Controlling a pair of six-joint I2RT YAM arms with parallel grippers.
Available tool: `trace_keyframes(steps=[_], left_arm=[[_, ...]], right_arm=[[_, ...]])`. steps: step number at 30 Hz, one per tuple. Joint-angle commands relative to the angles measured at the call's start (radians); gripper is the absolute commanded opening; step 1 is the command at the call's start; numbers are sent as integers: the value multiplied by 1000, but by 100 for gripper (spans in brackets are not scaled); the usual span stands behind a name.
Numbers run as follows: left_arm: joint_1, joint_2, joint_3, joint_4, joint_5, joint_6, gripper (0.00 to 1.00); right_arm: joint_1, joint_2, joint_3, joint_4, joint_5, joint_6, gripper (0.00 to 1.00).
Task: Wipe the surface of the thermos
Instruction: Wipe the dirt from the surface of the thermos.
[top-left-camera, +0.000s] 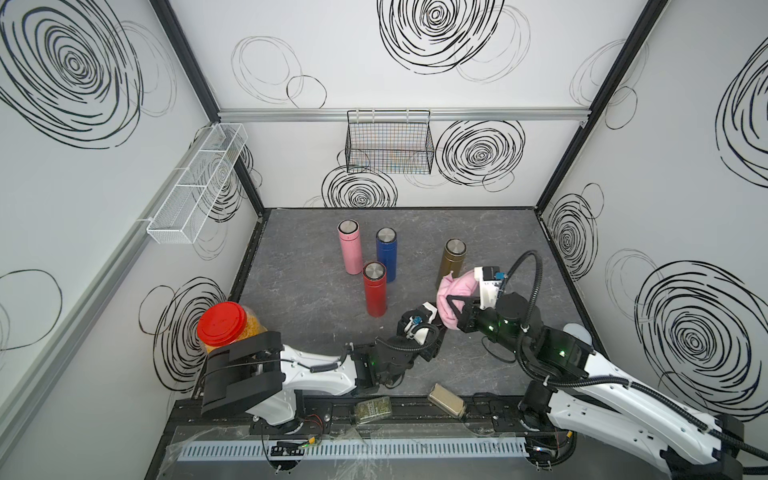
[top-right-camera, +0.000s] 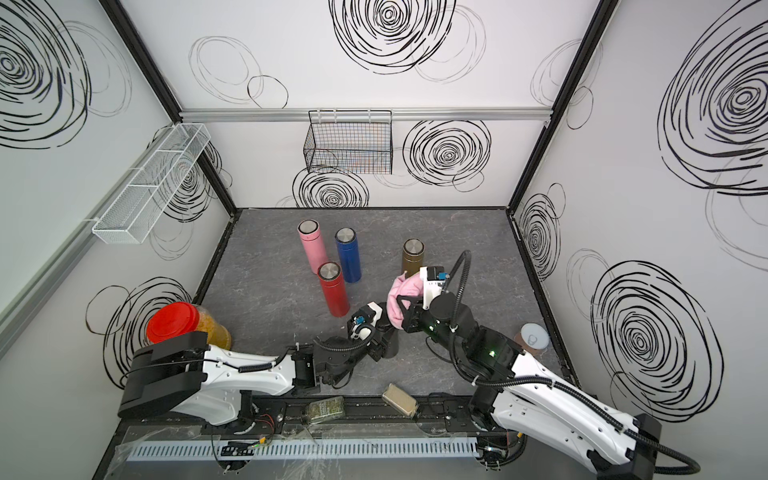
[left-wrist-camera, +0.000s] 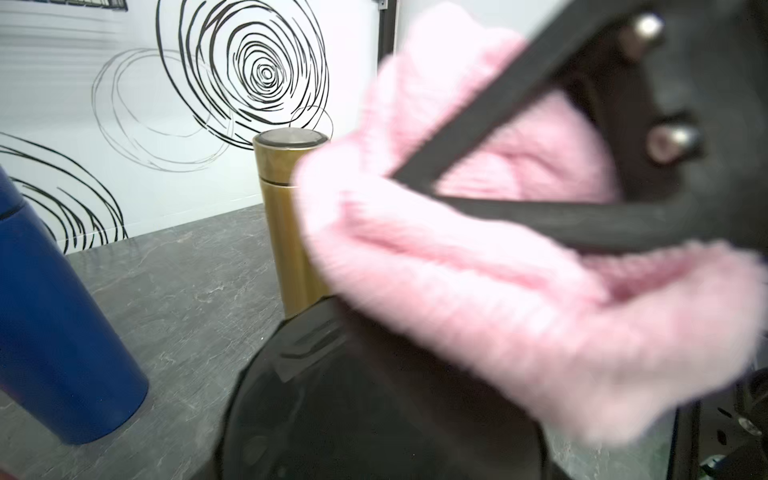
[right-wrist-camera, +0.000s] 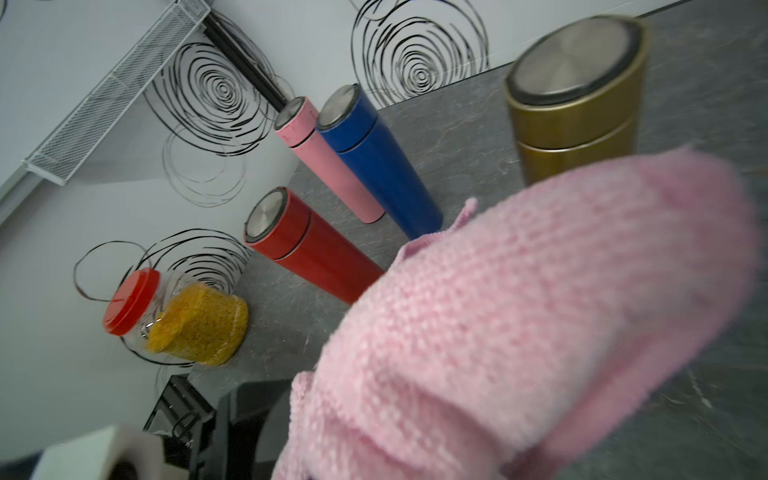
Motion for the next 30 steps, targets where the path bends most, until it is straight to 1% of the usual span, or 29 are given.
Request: trace_keyframes(steps=[1,4,7,10,12,14,15,17,19,21,23,24,26,28,30], left_arm=[[25,-40,-11,-15,1,-26,0],[37,-53,18,-43,16,-61,0],[44,-68,74,-95,10,-112,0],[42,-98,166,-227,-52,-180,0],[39,-134,215,-327,-129,-253,0],[48,-181,241,-439,-210,-395,0],[55,-204,239,-455,-213,-454,0],[73,-263,206,-427,-187,-544,0],[83,-317,178,-388,-169,-584,0],[84,-354,164,-364,-179,-601,0],[88,-379,149,-346,-187,-617,0],[93,-388,144,-311,-180,-628,0],[101,-398,138,-291,-170,-643,0],[103,-399,133,-282,-188,-650,0],[110,-399,108,-234,-194,-667,0]], right_arm=[[-10,-83,-35,-175,132,-28,0],[-16,-107,-57,-152,74,-30,0],[-17,-133,-129,-115,9,-4,0],[-16,-208,-213,-93,-24,43,0],[-17,-283,-275,-83,-23,57,0],[-23,-374,-350,-41,-48,60,0],[-29,-420,-382,-9,-79,60,0],[-60,-502,-450,66,-166,68,0],[-99,-535,-495,114,-242,94,0],[-139,-534,-533,171,-316,115,0],[-174,-525,-586,300,-402,144,0],[-186,-518,-605,359,-428,159,0],[-205,-487,-623,453,-463,170,0],[-212,-453,-619,530,-486,184,0],[-213,-427,-632,639,-510,206,0]])
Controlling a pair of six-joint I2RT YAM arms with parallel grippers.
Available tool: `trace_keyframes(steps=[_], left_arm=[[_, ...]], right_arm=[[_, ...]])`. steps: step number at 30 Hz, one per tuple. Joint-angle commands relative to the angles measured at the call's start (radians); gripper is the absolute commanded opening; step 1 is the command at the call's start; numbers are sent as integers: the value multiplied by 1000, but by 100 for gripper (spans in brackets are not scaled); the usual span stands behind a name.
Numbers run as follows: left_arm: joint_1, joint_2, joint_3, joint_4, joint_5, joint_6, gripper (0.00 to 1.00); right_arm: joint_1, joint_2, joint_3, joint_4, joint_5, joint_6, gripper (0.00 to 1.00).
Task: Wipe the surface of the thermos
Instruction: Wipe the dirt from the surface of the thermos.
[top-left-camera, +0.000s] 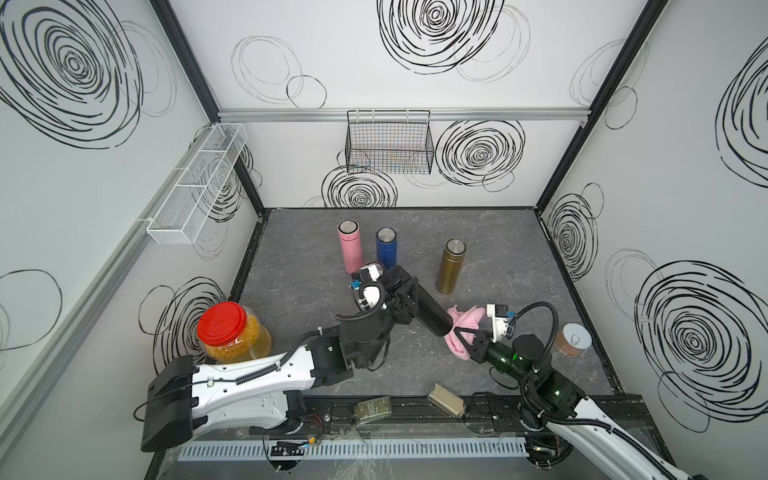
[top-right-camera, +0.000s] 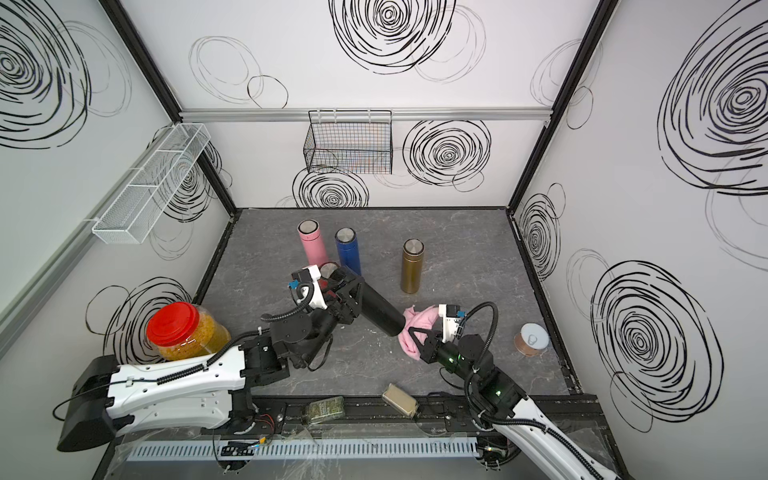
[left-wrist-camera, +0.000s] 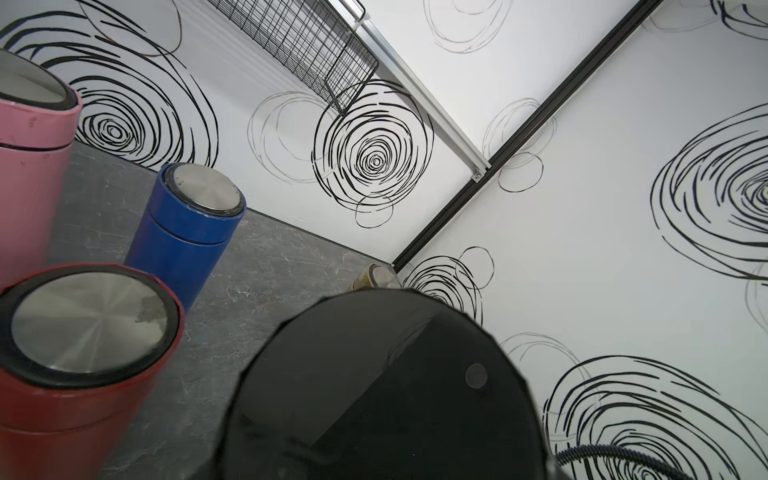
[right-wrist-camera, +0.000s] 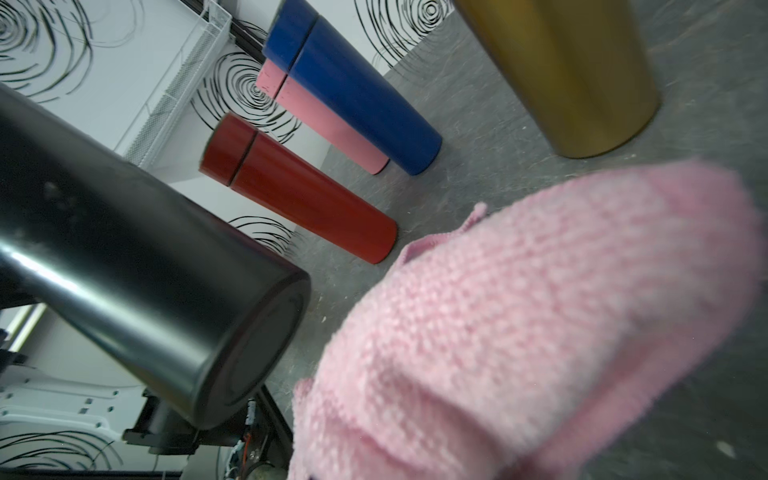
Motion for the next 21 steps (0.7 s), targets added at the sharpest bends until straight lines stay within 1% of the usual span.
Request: trace_keyframes(steps=[1,3,4,7,10,12,14,18,20,21], left_arm=[[14,-18,-40,199,-35,-72,0],[16,-11,-81,284,-38,-90,0],[19,-5,-99,317,-37,-105,0],[24,14,-110,344,-41,-113,0],[31,29,-118,378,-25,-120,0],[38,35,-111,372,-9,-128,0],[42,40,-112,382,4,-137,0],[42,49,-88,363,46,-135,0],[42,51,-86,365,55,-135,0],[43,51,-85,366,56,-134,0]], right_arm=[[-7,28,-15,314,-97,57,0],[-6,48,-27,408,-128,98,0],[-6,54,-19,410,-145,124,0],[4,54,-20,397,-191,136,0],[26,29,-67,439,-190,161,0],[39,3,-82,420,-178,158,0],[44,-18,-82,386,-166,137,0],[29,-50,-1,193,-111,32,0],[18,-23,46,132,-103,-25,0],[13,11,62,133,-127,-50,0]])
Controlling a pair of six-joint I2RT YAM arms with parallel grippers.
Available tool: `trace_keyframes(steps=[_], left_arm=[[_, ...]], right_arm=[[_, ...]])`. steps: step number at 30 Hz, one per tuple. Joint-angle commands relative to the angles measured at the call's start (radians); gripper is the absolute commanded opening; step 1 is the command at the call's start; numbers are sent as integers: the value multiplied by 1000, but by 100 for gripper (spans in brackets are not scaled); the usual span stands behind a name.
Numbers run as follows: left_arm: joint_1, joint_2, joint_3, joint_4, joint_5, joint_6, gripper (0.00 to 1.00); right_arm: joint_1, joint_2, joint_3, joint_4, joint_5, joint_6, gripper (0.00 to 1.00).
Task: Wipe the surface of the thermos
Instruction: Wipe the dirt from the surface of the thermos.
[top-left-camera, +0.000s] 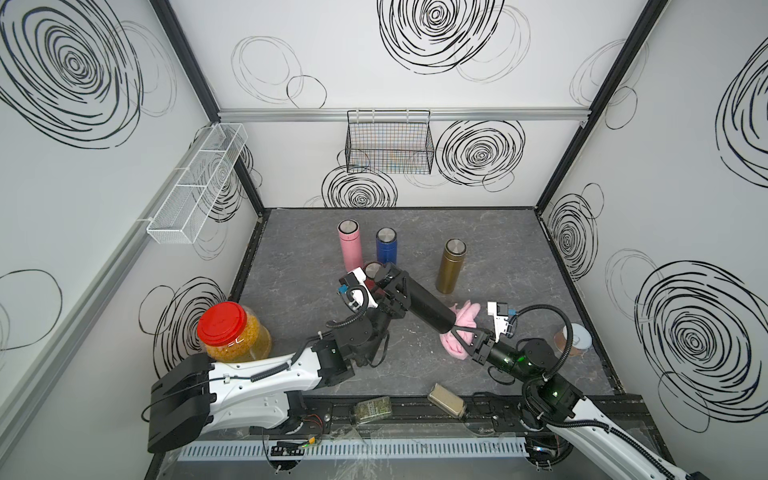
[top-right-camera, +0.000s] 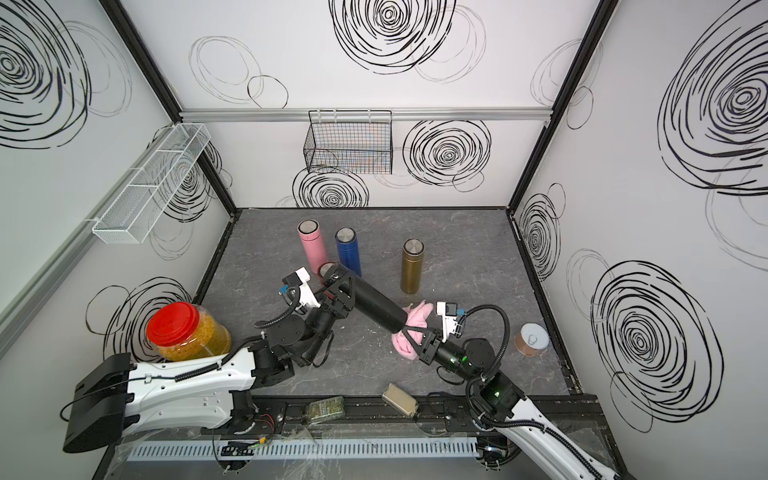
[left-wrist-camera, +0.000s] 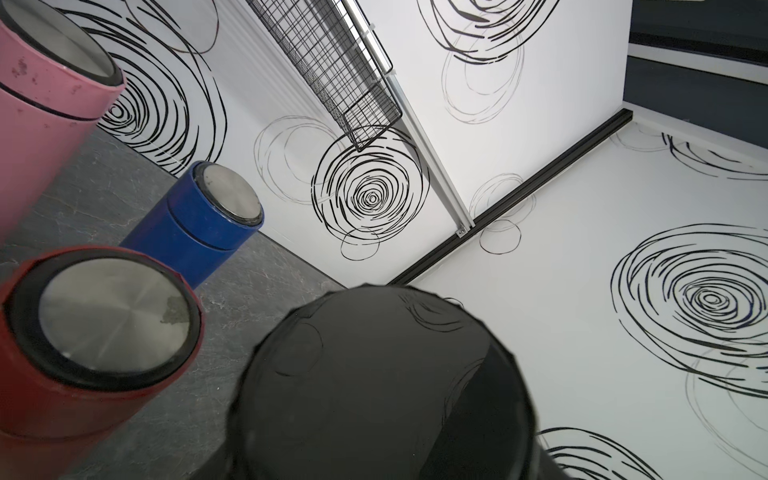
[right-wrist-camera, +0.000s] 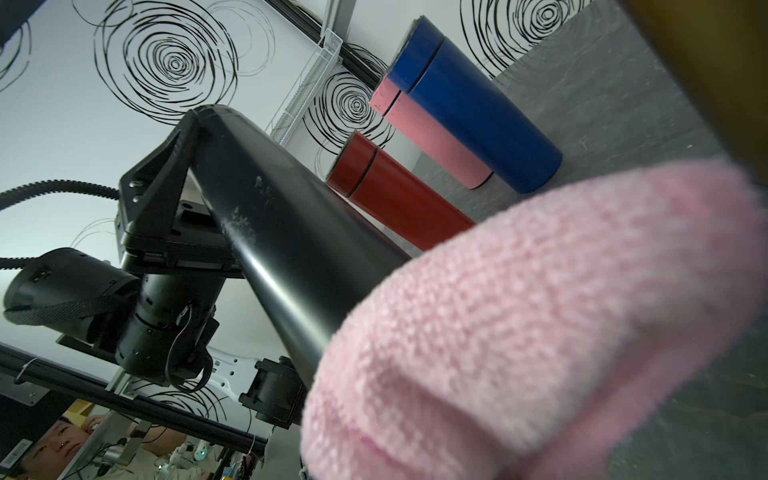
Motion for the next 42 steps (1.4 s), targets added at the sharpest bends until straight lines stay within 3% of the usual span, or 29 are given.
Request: trace_keyframes(steps=[1,5,10,14,20,26,31,35,42], left_arm=[[-1,2,31,74,53,-22,0],[11,3,47,63,80,-15,0],[19,2,90,4,128,-1,0],[20,-3,95,-23,142,7,0],[28,-10,86,-39,158,8,0],[37,-8,92,-55,180,13,0],[48,-10,89,-57,166,17,0],[54,-19,84,-54,135,38,0],[72,-32,111,-123,98,78,0]], right_arm=[[-6,75,88,-15,-55,-110,0],[37,272,119,51,-176,-171,0],[133,384,189,-30,-76,-276,0],[126,343,236,-132,9,-321,0],[76,153,239,-229,151,-364,0],[-21,187,253,-234,77,-379,0],[-15,310,207,-57,-53,-338,0],[50,331,199,-68,-45,-305,0],[148,212,94,-11,-23,-300,0]])
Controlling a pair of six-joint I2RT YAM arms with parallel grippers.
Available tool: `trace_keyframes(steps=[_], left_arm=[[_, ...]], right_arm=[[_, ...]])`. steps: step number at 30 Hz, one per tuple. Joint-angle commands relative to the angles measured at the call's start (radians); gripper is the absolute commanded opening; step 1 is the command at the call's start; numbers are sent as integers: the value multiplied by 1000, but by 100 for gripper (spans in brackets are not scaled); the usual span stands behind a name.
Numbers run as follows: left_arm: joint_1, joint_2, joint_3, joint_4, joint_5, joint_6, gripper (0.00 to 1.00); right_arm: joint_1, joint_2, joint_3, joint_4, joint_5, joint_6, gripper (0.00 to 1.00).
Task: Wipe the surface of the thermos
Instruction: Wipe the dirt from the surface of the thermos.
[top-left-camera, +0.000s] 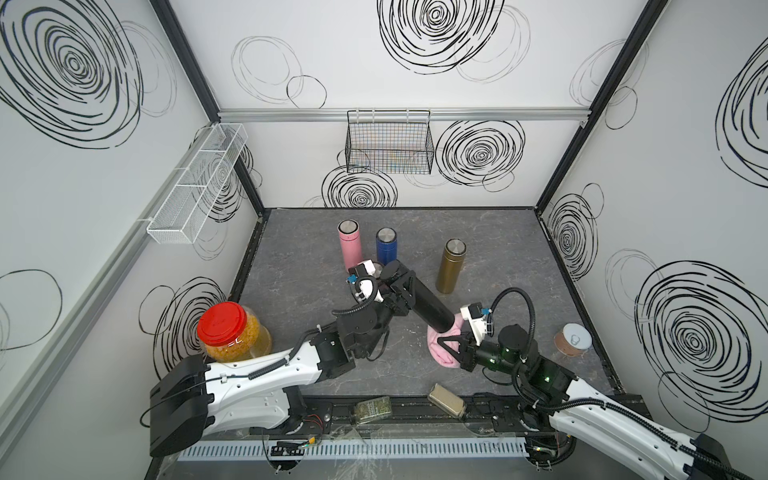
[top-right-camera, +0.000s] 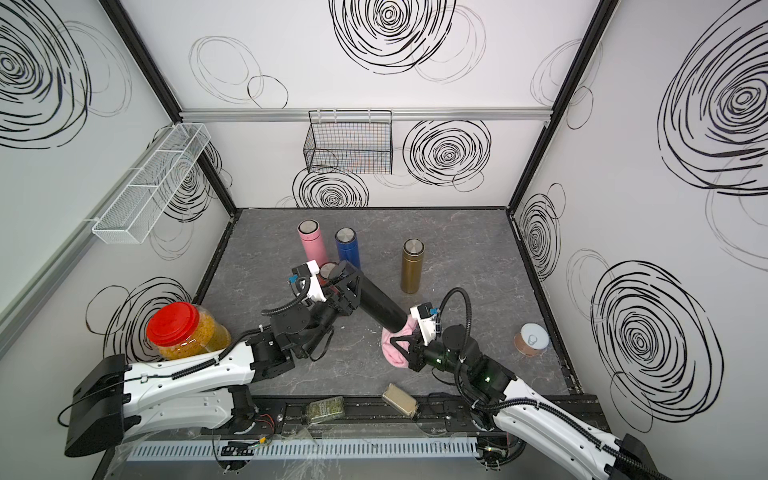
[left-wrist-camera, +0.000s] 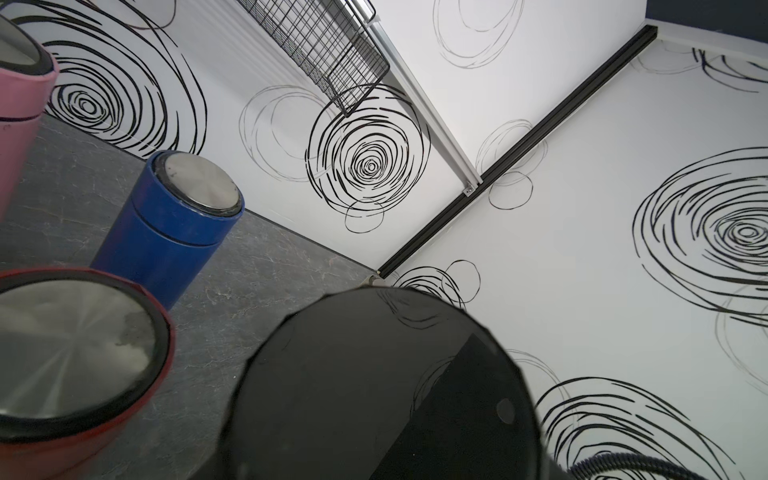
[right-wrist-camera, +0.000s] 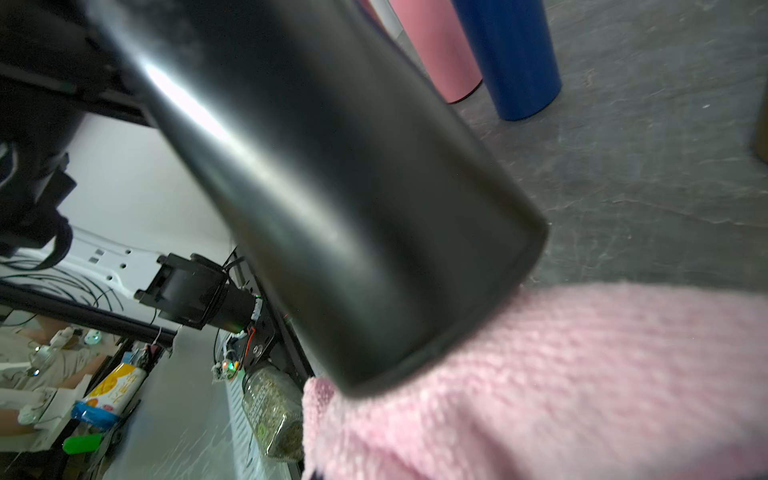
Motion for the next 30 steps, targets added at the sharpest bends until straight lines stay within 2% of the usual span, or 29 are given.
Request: trace_keyframes(steps=[1,5,9,13,18,23,27,30], left_arm=[[12,-29,51,27,-33,6,0],[5,-5,97,-7,-37,-14,0],[-12,52,164,-28,-37,-5,0],[-33,101,212,-32,-25,3,0],[-52,126,239,-46,-30,15,0],[-49,108,235,-63,-38,28,0],[-45,98,233,-66,-40,35,0],[-42,96,231,-70,-38,36,0]], right_arm=[[33,-67,-24,115,-33,0,0],[86,-58,15,152,-16,-50,0],[178,75,118,211,43,-154,0],[250,237,248,166,277,-190,0],[253,339,326,80,525,-154,0],[252,245,230,-22,691,-43,0],[252,80,134,-120,744,29,0],[252,-55,89,-169,769,30,0]])
